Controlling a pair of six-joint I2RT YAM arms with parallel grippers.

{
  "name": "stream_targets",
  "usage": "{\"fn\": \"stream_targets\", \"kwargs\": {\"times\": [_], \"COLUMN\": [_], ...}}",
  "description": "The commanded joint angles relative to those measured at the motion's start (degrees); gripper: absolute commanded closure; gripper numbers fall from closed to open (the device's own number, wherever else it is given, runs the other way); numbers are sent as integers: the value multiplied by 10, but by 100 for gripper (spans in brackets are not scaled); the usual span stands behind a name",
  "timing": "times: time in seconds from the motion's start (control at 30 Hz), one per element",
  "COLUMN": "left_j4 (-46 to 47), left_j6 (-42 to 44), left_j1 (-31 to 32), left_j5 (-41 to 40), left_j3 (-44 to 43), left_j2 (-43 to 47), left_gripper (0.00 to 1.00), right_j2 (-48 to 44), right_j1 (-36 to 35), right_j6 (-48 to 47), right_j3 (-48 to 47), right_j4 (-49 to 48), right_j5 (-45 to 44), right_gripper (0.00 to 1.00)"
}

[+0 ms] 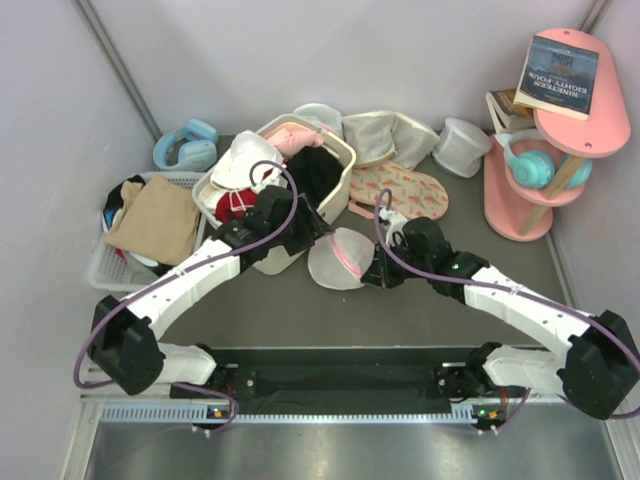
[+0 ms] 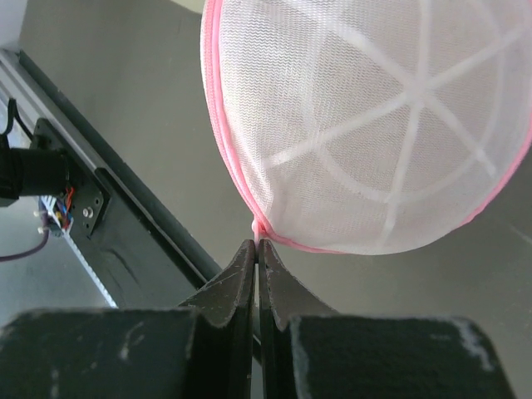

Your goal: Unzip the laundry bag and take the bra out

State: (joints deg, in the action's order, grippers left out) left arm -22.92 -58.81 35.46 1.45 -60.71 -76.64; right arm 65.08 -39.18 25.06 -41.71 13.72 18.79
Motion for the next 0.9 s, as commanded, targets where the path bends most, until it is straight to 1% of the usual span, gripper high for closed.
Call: {"fn": "stream_targets", "kwargs": {"times": [0.0,0.03,0.07,0.1,0.27,0.47,0.53,0.6,0.63,0.7,0.73,0.77,0.8,0.87], "left_j4": [-15,-9,-6,-5,5,19,23,27,36,45,51,54,55,53], "left_j6": [-31,-38,-51,-57,-84,-80,-78,-78,-79,-83,-86,-89,-88,-89], "left_j1": [15,27,34,40,94,102,102,102,102,102,102,103,102,99], "left_j5": [-9,-9,-32,-35,-54,-57,-55,-50,-46,-41,-41,-44,-49,-58], "left_j3": [48,56,62,72,78,73,71,70,70,73,73,73,72,69], "left_j2": [63,71,76,86,77,50,39,26,24,19,18,18,18,19], "left_gripper": [32,32,32,32,31,32,39,48,57,71,87,95,100,100], "right_j2": [23,33,36,44,58,64,59,56,55,54,55,53,52,50], "right_j1": [-25,-31,-35,-38,-59,-75,-78,-78,-78,-78,-78,-78,-79,-79], "right_j6": [-3,-4,-3,-4,-4,-5,-4,-3,-4,-4,-4,-4,-4,-2], "right_j3": [-45,-52,-56,-59,-83,-96,-95,-95,-94,-94,-93,-93,-91,-86], "right_j4": [-22,-25,-26,-27,-28,-26,-26,-25,-23,-21,-16,-14,-12,-13], "right_j5": [14,13,14,13,12,12,9,8,6,2,1,-2,-3,-7], "right_gripper": [100,100,100,100,100,100,100,100,100,100,100,100,100,100]}}
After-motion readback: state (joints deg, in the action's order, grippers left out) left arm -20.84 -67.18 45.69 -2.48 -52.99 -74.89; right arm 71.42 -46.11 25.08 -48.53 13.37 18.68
